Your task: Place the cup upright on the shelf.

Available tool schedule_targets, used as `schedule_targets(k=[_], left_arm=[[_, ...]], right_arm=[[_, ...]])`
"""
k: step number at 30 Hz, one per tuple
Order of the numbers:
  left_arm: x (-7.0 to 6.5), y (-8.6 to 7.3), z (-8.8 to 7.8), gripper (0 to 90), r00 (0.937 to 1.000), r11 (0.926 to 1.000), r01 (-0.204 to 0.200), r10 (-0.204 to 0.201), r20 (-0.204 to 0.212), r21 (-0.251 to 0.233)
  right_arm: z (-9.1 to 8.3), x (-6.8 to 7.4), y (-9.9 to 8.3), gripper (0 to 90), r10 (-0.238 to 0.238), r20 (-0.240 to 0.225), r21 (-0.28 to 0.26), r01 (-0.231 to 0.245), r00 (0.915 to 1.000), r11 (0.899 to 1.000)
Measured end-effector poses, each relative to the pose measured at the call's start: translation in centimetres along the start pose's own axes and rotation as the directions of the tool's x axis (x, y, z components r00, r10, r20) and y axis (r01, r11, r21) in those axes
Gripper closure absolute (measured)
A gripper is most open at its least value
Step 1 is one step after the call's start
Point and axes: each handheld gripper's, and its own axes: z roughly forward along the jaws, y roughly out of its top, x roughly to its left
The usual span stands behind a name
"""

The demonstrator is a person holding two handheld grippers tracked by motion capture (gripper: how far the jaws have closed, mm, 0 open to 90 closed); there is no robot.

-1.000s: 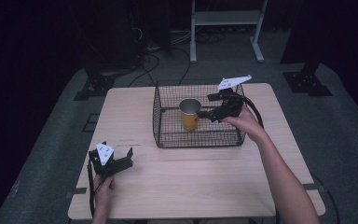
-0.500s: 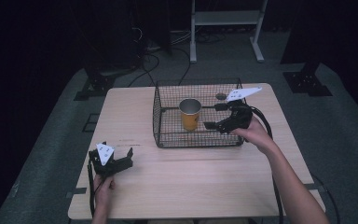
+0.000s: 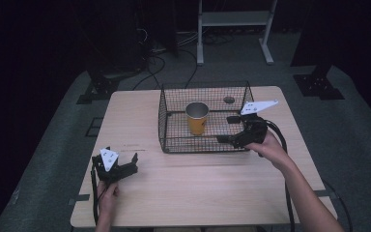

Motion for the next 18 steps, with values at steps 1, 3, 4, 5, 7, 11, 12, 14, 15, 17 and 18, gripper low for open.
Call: schedule_targets(k=[1,3,4,5,7,11,12,14,15,17,18], left_arm=[[0.0,0.0,0.0,0.0,1.0,1.0,0.002,-0.002,-0.001,-0.001],[0.0,0.0,0.0,0.0,1.0,1.0,0.003,-0.003,0.0,-0.003],[0.0,0.0,0.0,0.0,1.0,1.0,0.003,-0.003,0.0,-0.003],[0.0,0.0,0.0,0.0,1.0,1.0,0.002,-0.002,0.0,-0.002],[0.0,0.0,0.0,0.0,1.0,1.0,0.002,-0.002,-0.001,-0.003],[0.0,0.0,0.0,0.0,1.0,1.0,0.002,-0.002,-0.002,-0.003],[0.0,0.0,0.0,0.0,1.0,1.0,0.002,-0.002,-0.001,-0.003],[0.0,0.0,0.0,0.0,1.0,1.0,0.002,-0.002,-0.001,-0.002],[0.0,0.0,0.0,0.0,1.0,1.0,0.002,-0.002,-0.001,-0.003],[0.0,0.0,0.0,0.0,1.0,1.0,0.001,-0.001,-0.002,-0.003],[0.0,0.0,0.0,0.0,1.0,1.0,0.0,0.0,-0.002,-0.002]], right_arm=[[0.0,0.1,-0.2,5.0,-0.001,-0.004,0.002,0.001,1.0,1.0],[-0.1,0.5,-0.6,5.1,-0.008,-0.006,0.003,0.008,0.9999,1.0],[-0.2,0.7,-0.8,5.1,-0.011,-0.012,0.001,0.011,0.9999,1.0],[-0.2,0.8,-0.9,5.1,-0.015,-0.01,0.002,0.015,0.9998,1.0],[-0.3,1.0,-1.1,5.1,-0.016,-0.012,0.004,0.017,0.9998,1.0],[-0.3,1.2,-2.0,5.1,-0.011,-0.013,0.01,0.011,0.9999,1.0],[-0.3,1.3,-2.3,5.1,-0.008,-0.011,0.018,0.008,0.9999,1.0],[-0.3,1.3,-3.0,5.0,0.001,-0.014,0.024,0.0,0.9999,1.0],[-0.3,1.4,-3.2,5.0,0.003,-0.014,0.031,-0.003,0.9999,1.0],[-0.3,1.5,-3.8,5.0,0.011,-0.02,0.034,-0.01,0.9997,0.999],[-0.4,1.6,-4.2,5.0,0.012,-0.018,0.033,-0.011,0.9998,0.999]])
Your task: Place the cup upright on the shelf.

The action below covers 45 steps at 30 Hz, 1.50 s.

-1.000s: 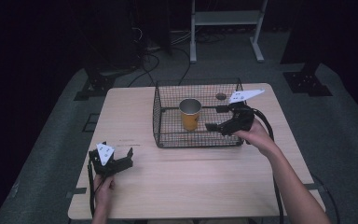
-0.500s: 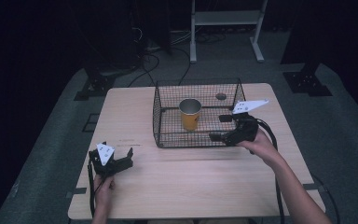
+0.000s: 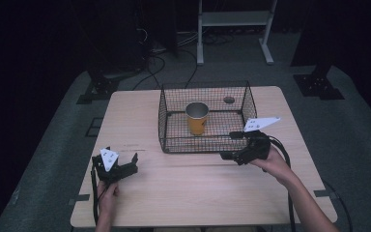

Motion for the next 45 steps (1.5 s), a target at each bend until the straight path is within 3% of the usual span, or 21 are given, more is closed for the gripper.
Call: schedule_targets(k=[27,45], left_arm=[[-0.1,0.0,0.0,0.0,1.0,1.0,-0.005,0.005,-0.001,0.003],[-0.1,0.0,0.0,0.0,1.0,1.0,-0.007,0.007,-0.004,0.002]], right_arm=[[-2.3,0.4,-5.4,5.1,0.065,0.033,-0.043,-0.064,0.9973,0.997],[-3.2,0.0,-8.0,5.1,0.113,0.07,-0.036,-0.111,0.9911,0.993]])
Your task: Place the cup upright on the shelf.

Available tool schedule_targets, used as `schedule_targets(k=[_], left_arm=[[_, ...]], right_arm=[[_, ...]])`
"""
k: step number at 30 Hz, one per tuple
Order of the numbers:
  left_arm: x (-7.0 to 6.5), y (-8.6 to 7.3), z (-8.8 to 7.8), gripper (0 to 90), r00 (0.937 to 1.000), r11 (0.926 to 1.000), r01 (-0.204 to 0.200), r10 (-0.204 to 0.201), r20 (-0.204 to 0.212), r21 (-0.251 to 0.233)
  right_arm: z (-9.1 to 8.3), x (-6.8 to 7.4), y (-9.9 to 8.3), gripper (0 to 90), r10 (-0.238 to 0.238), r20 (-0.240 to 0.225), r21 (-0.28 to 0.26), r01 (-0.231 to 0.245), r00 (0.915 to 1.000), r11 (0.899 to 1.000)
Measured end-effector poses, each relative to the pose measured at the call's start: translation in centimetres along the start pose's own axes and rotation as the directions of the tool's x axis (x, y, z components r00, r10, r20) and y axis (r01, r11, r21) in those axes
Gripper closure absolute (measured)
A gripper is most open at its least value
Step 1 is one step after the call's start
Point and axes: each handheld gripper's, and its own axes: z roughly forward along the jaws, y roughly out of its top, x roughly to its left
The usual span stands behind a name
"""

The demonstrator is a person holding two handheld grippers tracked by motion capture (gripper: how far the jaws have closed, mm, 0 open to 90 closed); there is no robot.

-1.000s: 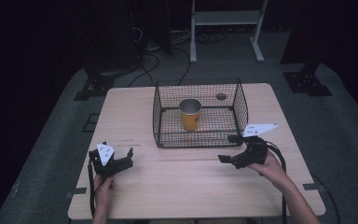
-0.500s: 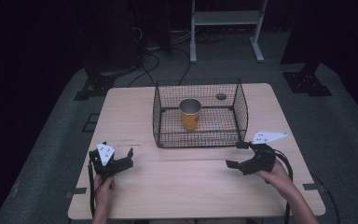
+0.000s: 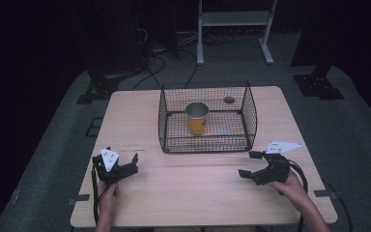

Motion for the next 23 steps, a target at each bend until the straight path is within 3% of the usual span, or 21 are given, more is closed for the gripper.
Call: schedule_targets(k=[10,17,18,23], left_arm=[[0.0,0.0,0.0,0.0,1.0,1.0,-0.001,0.001,0.002,0.0],[0.0,0.0,0.0,0.0,1.0,1.0,0.001,-0.001,0.0,0.001],[0.0,0.0,0.0,0.0,1.0,1.0,0.001,-0.001,0.0,0.0],[0.1,0.0,0.1,0.0,1.0,1.0,0.007,-0.007,-0.003,0.0]], right_arm=[[-1.0,0.1,-1.7,5.1,0.033,0.027,-0.01,-0.033,0.9991,0.999],[-1.6,0.4,-2.8,5.7,0.055,0.041,-0.048,-0.053,0.9976,0.997],[-1.8,0.7,-3.5,5.7,0.063,0.06,-0.07,-0.059,0.9962,0.996],[-2.1,1.5,-5.6,5.7,0.111,0.059,-0.121,-0.103,0.9921,0.987]])
